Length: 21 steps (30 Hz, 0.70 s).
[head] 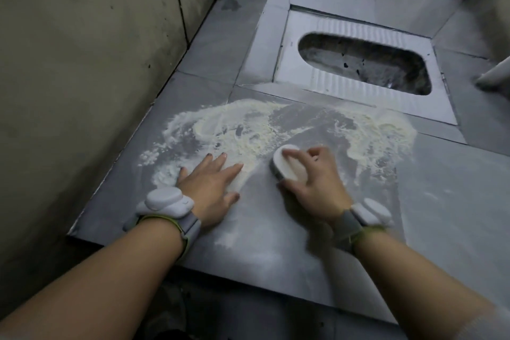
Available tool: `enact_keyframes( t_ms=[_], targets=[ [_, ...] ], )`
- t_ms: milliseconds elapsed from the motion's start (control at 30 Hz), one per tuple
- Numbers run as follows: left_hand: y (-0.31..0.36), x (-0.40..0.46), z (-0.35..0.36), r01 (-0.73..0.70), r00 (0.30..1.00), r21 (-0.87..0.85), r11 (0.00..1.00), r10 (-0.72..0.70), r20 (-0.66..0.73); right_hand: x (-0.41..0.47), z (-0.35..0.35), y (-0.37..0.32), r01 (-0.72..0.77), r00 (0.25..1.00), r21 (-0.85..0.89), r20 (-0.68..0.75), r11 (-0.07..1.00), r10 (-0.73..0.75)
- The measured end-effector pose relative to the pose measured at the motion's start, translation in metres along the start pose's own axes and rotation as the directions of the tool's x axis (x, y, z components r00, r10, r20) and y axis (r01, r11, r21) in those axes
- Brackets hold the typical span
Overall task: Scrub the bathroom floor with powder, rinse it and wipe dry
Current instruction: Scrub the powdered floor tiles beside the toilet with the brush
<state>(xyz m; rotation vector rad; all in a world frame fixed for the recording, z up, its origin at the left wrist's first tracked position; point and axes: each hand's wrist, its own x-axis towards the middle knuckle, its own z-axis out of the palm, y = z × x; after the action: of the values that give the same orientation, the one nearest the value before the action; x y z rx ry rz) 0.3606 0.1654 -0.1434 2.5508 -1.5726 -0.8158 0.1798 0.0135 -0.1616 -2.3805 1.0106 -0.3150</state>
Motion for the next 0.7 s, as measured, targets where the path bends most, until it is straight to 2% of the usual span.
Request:
enact_keyframes(
  t_ms=[67,200,333,400,467,533,600,633,700],
  targets=[
    [-0.019,-0.007,-0.010,-0.030,0.999,-0.043,0.999,0.029,-0.031,-0.037,0.008,-0.026,0.170,0.977,0.080,0.115,0.982,-0.179],
    [-0.052,-0.033,-0.021,-0.033,0.999,0.122,0.992,0.028,0.045,-0.081,0.025,-0.058,0.304,0.924,0.111,0.207,0.946,-0.321],
    [-0.060,-0.050,-0.019,-0.042,0.992,0.136,0.990,0.024,0.127,-0.091,0.055,-0.081,0.422,0.857,0.085,0.286,0.903,-0.428],
    [-0.061,-0.049,-0.015,-0.057,0.989,0.151,0.987,0.035,0.141,-0.075,0.061,-0.078,0.397,0.889,0.047,0.228,0.917,-0.397],
    [-0.063,-0.049,-0.010,-0.048,0.990,0.143,0.989,0.027,0.139,-0.046,0.059,-0.071,0.305,0.946,-0.017,0.124,0.952,-0.301],
    [-0.065,-0.048,-0.008,-0.036,0.990,0.129,0.991,0.018,0.140,-0.010,0.052,-0.067,0.113,0.993,-0.086,0.032,0.990,-0.110],
    [-0.064,-0.047,-0.009,-0.026,0.987,0.141,0.990,0.003,0.158,0.006,0.050,-0.073,-0.037,0.999,-0.111,-0.003,0.993,0.037],
    [-0.063,-0.047,-0.011,-0.022,0.986,0.155,0.988,-0.004,0.168,0.004,0.052,-0.078,-0.048,0.999,-0.098,-0.002,0.994,0.048],
    [-0.061,-0.046,-0.013,-0.026,0.983,0.195,0.980,-0.010,0.181,-0.020,0.058,-0.086,0.061,0.998,-0.021,0.024,0.998,-0.060]
  ],
)
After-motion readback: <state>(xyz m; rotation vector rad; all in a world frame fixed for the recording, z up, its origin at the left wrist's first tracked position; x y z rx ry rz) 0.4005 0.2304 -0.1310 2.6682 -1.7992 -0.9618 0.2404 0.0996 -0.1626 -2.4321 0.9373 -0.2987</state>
